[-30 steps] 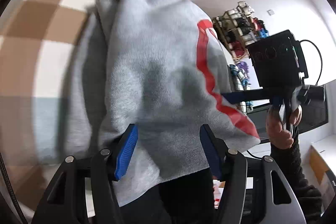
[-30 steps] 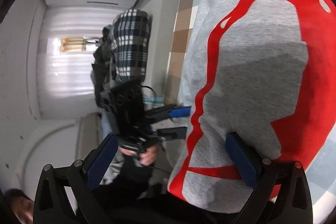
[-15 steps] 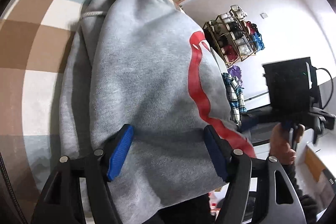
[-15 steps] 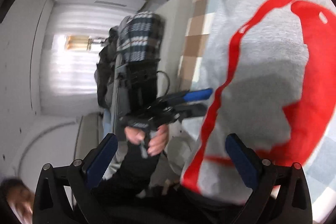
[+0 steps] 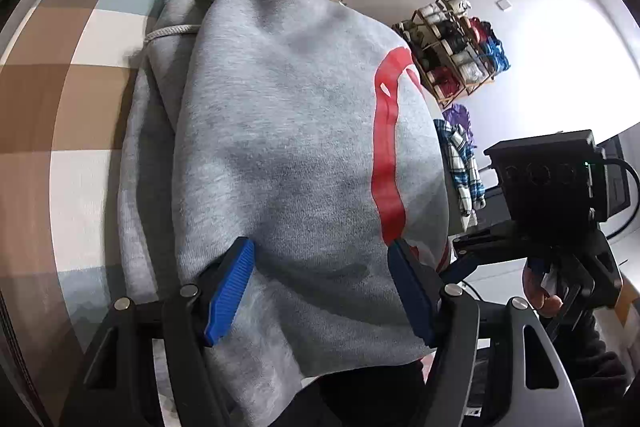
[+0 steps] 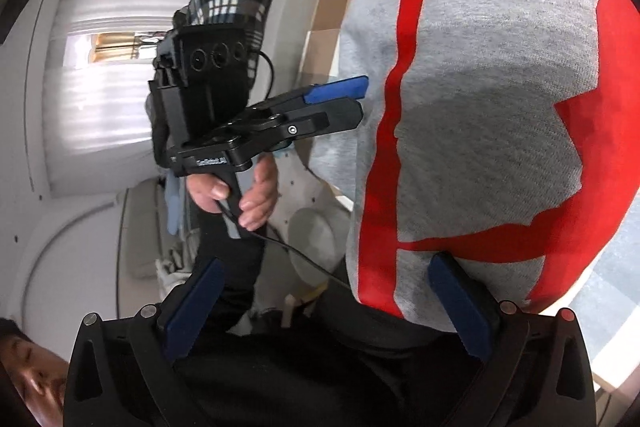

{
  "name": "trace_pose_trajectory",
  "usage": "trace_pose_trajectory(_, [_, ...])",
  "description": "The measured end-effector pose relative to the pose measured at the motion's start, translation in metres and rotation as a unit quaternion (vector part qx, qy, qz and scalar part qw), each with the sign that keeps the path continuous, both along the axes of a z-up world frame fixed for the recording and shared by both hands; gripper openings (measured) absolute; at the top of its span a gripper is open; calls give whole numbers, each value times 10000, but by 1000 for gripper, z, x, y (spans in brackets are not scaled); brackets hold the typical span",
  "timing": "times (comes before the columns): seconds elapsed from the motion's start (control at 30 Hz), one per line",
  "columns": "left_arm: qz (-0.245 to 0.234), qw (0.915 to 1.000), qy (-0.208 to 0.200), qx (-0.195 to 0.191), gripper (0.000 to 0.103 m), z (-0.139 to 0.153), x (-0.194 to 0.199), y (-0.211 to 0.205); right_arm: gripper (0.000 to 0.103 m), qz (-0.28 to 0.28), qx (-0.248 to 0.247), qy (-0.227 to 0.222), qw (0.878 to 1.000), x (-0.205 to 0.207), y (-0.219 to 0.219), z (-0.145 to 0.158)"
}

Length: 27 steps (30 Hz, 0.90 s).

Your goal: Fold large clothes

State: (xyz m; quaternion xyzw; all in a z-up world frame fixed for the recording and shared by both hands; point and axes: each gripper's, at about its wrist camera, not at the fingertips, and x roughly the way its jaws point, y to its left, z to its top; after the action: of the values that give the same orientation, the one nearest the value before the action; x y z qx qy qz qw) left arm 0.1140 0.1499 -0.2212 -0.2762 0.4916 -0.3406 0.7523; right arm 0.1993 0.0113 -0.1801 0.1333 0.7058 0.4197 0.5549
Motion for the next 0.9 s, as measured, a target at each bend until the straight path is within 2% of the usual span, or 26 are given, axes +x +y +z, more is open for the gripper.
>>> trace_pose_trajectory(0.1, [-60, 10000, 65, 38, 65, 2, 6, -1, 103, 108, -234, -182, 9995, -5, 5, 0])
trace_pose_trajectory(0.2, [23, 9994, 327, 82, 65, 9, 11, 7, 103, 269, -459, -407, 9978, -11, 13, 1])
trace_pose_trajectory(0.27, [142, 9997, 117, 148, 65, 28, 10, 16, 103, 332, -557, -532, 9965, -14, 17, 2])
trace_pose_trajectory(0.3, [174, 9998, -35, 63, 65, 38, 11, 19, 103, 336, -612, -578, 9959, -15, 18, 3])
trace_pose_trajectory(0.4, [237, 9976, -358, -545, 65, 68, 23, 23, 103, 297, -607, -722, 9951, -18, 15, 5])
trace_pose_trajectory(0.47, [319, 9973, -382, -533, 66, 74, 42, 15, 103, 208, -494, -787, 9955, -19, 12, 6])
trace_pose_trajectory(0.53, [479, 9986, -193, -127, 66, 63, 72, 0, 103, 75, -328, -818, 9961, -17, 9, 5])
trace_pose_trajectory(0.6, [536, 9979, 192, 306, 66, 40, 97, -11, 103, -48, -157, -847, 9963, -18, 3, 6])
trace_pose_trajectory(0.67, [553, 9957, 633, 397, 66, 6, 117, -20, 103, -173, 19, -918, 9956, -20, -7, 6])
trace_pose_trajectory(0.77, [673, 9960, 593, 55, 66, -4, 115, -16, 103, -241, 238, -1180, 9924, -27, -17, 13])
trace_pose_trajectory(0.9, [704, 9966, 278, 324, 64, 0, 99, -15, 103, -312, 367, -1343, 9898, -18, -36, 43])
